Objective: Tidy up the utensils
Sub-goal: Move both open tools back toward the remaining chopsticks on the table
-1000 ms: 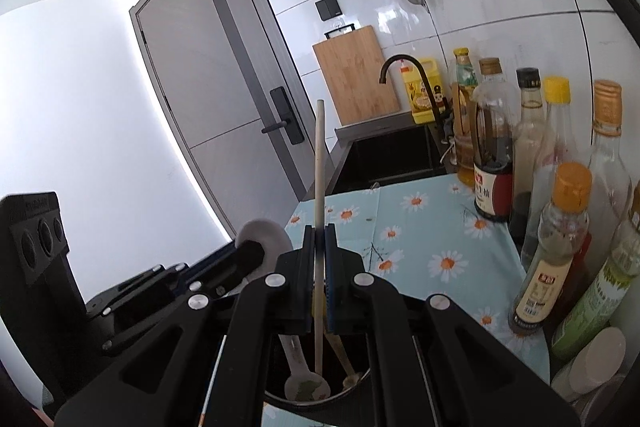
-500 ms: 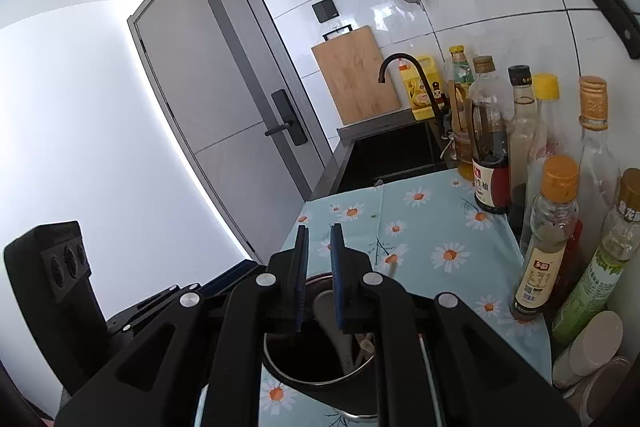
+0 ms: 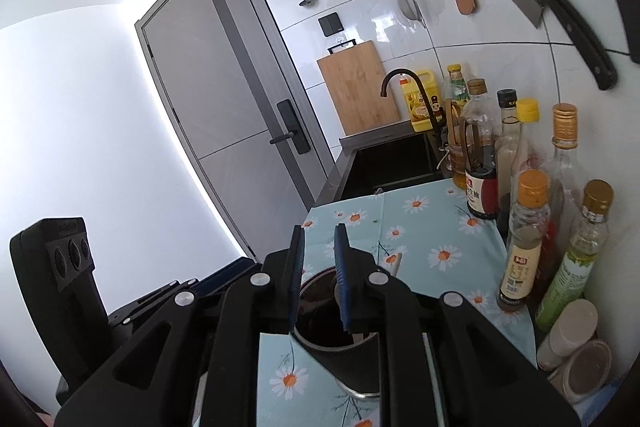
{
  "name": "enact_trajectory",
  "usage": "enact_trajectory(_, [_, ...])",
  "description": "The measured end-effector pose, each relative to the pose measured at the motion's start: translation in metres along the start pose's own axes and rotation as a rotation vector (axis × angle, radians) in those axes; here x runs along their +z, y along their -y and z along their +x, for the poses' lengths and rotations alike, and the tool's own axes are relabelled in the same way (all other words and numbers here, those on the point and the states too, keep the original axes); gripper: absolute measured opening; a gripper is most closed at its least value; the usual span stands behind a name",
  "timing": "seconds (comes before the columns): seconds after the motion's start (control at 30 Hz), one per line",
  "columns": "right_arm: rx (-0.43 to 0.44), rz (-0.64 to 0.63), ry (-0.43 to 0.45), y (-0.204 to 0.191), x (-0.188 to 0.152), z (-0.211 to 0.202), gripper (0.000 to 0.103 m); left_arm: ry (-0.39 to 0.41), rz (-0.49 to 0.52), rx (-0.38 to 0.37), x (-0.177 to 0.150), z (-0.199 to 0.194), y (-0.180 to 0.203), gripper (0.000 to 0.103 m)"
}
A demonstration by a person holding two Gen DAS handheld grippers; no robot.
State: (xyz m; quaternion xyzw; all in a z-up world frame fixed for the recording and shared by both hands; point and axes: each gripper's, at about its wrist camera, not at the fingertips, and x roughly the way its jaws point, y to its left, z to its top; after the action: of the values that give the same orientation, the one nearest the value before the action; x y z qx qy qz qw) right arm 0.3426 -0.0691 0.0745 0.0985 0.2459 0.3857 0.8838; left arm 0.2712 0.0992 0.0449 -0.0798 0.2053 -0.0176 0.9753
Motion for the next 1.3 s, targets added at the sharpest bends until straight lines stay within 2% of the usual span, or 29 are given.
enact_trajectory(0.17, [-0.003, 0.001, -0.024, -0.009, -0.008, -0.019, 0.021, -0.028, -0.008, -0.030, -0.005, -0.024, 0.003, 0.020])
enact_trajectory(0.33, [-0.020, -0.006, -0.062, -0.015, -0.021, -0.039, 0.021, -0.088, -0.006, -0.050, -0.021, -0.043, 0.003, 0.021])
enact_trajectory(0.63, [-0.054, 0.004, -0.160, -0.011, -0.062, -0.061, 0.024, -0.220, -0.050, -0.070, -0.069, -0.065, -0.008, 0.022])
enact_trajectory(0.83, [-0.077, 0.064, -0.229, -0.002, -0.091, -0.070, 0.025, -0.305, -0.094, -0.085, -0.104, -0.078, -0.013, 0.022])
enact_trajectory(0.93, [-0.104, 0.078, -0.281, 0.002, -0.107, -0.073, 0.025, -0.350, -0.123, -0.092, -0.122, -0.081, -0.017, 0.025])
enact_trajectory(1.13, [-0.141, 0.122, -0.388, 0.010, -0.131, -0.071, 0.027, -0.427, -0.179, -0.099, -0.152, -0.085, -0.028, 0.026])
enact_trajectory(1.2, [-0.156, 0.152, -0.444, 0.013, -0.140, -0.068, 0.032, -0.461, -0.202, -0.104, -0.162, -0.085, -0.032, 0.026])
enact_trajectory(1.3, [-0.174, 0.206, -0.550, 0.017, -0.153, -0.058, 0.033, -0.518, -0.232, -0.116, -0.179, -0.084, -0.037, 0.026])
